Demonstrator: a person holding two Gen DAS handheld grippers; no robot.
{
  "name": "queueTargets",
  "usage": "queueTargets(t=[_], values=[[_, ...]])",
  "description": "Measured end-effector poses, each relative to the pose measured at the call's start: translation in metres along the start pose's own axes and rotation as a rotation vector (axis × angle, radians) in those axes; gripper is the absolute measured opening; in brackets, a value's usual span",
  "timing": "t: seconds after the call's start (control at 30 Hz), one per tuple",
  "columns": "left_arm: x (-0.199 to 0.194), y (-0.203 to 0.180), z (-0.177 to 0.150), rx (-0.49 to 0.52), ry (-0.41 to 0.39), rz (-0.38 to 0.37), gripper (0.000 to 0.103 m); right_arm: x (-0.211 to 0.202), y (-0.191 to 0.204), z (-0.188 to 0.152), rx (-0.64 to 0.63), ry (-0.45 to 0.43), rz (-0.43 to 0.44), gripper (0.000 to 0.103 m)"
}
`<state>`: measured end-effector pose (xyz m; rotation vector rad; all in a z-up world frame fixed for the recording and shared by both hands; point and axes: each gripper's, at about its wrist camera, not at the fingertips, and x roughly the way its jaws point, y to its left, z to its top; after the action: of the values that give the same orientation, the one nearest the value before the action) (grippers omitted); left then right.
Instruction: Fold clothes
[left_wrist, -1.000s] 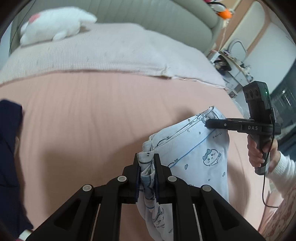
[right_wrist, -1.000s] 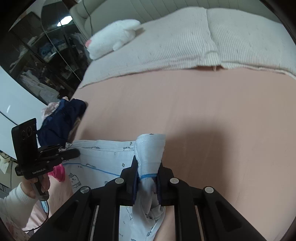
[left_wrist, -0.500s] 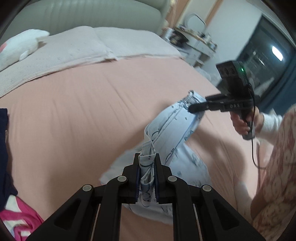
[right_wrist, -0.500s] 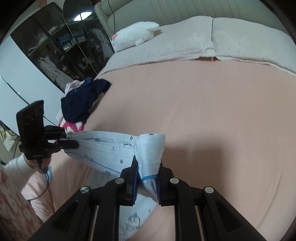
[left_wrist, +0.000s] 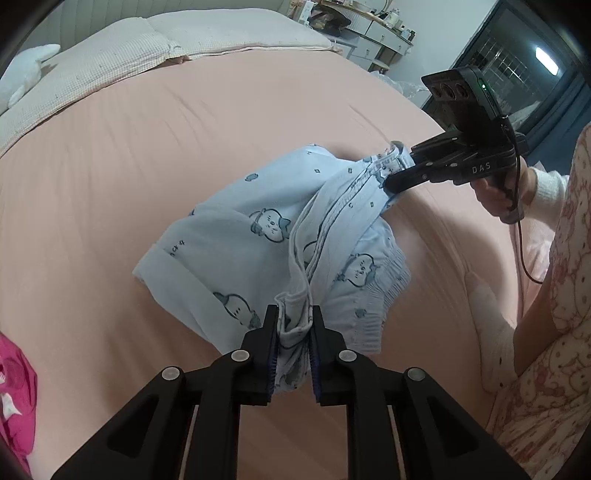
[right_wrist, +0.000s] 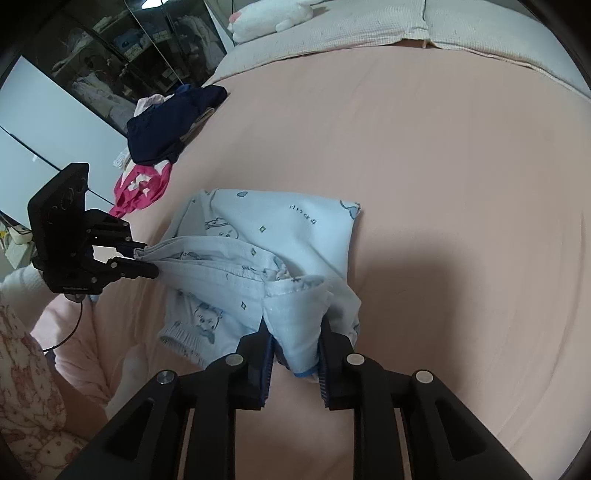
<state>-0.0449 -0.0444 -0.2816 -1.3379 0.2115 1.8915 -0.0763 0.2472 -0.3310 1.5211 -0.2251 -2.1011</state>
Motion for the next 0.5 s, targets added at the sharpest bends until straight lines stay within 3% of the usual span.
queueTargets(t=[0.13, 0.17, 0.23, 0.33, 0.4, 0.43, 0.5], values=[[-0.003, -0.01, -0.009, 0.037, 0.045, -0.007, 0.03, -0.01, 0.006, -0.01, -0.08, 0.091, -0.041, 0.031], [-0.002, -0.013, -0.012, 0.058, 0.065, -0.005, 0.038, -0.012, 0.009, -0.013, -0.11, 0.119, -0.055, 0.032], [-0.002, -0.015, -0.016, 0.077, 0.1, -0.036, 0.042, -0.017, 0.014, -0.02, -0.17, 0.171, -0.083, 0.032], [-0.011, -0.015, -0.013, 0.058, 0.087, -0.132, 0.042, -0.037, 0.012, -0.018, -0.152, 0.141, -0.032, 0.032], [-0.021, -0.014, -0.004, 0.052, 0.03, -0.197, 0.042, -0.054, 0.014, -0.012, -0.135, 0.092, 0.023, 0.032], [-0.023, -0.011, 0.002, 0.04, -0.003, -0.196, 0.042, -0.065, 0.015, -0.007, -0.124, 0.053, 0.058, 0.032], [-0.027, -0.005, 0.013, 0.018, -0.066, -0.193, 0.042, -0.073, 0.019, 0.003, -0.112, -0.039, 0.046, 0.034]])
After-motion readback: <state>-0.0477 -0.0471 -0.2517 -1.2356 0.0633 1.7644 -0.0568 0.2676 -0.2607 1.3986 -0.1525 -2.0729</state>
